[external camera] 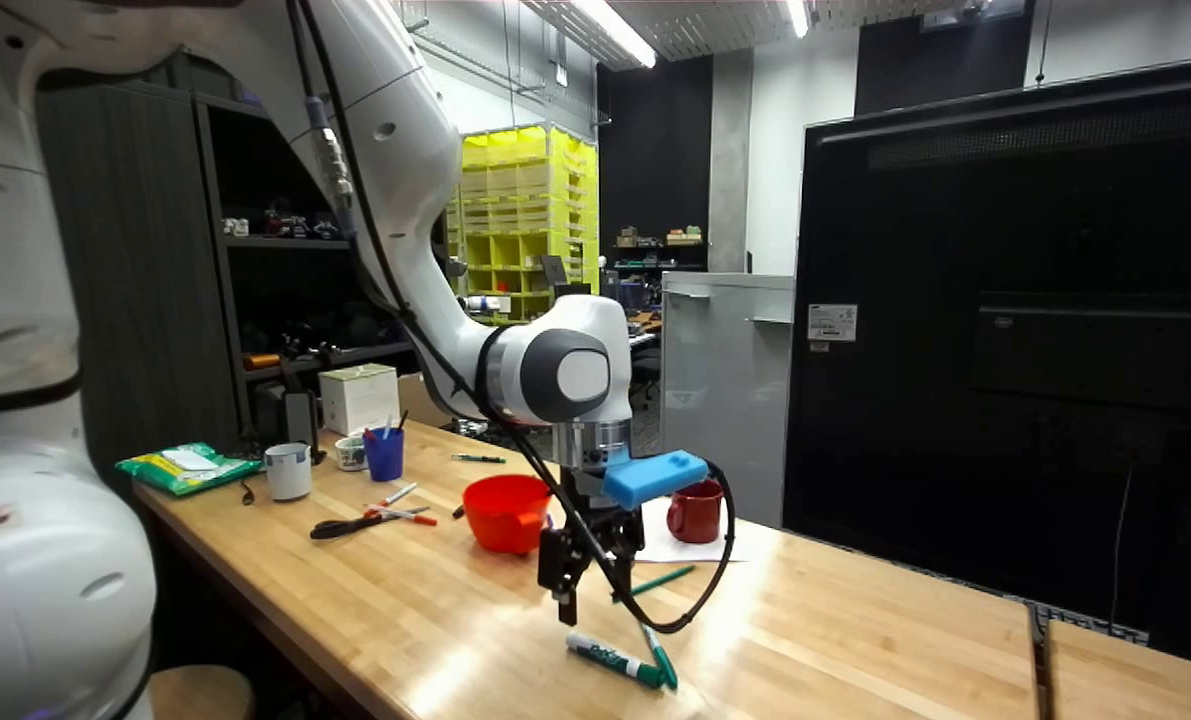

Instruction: Move one green marker to the left

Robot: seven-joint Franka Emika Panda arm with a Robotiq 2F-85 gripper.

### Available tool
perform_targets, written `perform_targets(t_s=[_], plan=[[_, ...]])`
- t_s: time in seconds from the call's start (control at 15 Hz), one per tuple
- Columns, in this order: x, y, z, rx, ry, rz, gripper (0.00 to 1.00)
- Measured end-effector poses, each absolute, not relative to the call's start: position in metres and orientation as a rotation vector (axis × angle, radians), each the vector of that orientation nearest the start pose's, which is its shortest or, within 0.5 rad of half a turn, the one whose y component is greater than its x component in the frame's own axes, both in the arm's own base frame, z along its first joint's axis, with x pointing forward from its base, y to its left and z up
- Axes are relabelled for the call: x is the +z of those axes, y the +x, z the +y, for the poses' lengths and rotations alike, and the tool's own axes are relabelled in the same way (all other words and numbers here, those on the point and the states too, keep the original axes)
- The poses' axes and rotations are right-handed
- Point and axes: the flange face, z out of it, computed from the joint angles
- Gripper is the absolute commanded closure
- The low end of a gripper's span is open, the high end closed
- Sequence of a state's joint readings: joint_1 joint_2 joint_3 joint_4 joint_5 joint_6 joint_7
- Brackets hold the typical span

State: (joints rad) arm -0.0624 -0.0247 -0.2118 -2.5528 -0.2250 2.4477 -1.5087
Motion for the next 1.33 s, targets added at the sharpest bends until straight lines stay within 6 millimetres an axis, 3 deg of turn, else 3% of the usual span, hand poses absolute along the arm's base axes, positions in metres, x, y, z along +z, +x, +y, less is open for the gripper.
perform_targets(t_s=[0.93,1.0,1.13,1.33], plan=[[0.219,0.428,-0.117,0.317,-2.339,-1.993,0.0],[0.217,0.428,-0.118,0.323,-2.336,-1.989,0.25],[0.215,0.429,-0.119,0.326,-2.335,-1.986,0.32],[0.22,0.435,-0.12,0.311,-2.348,-1.991,0.55]])
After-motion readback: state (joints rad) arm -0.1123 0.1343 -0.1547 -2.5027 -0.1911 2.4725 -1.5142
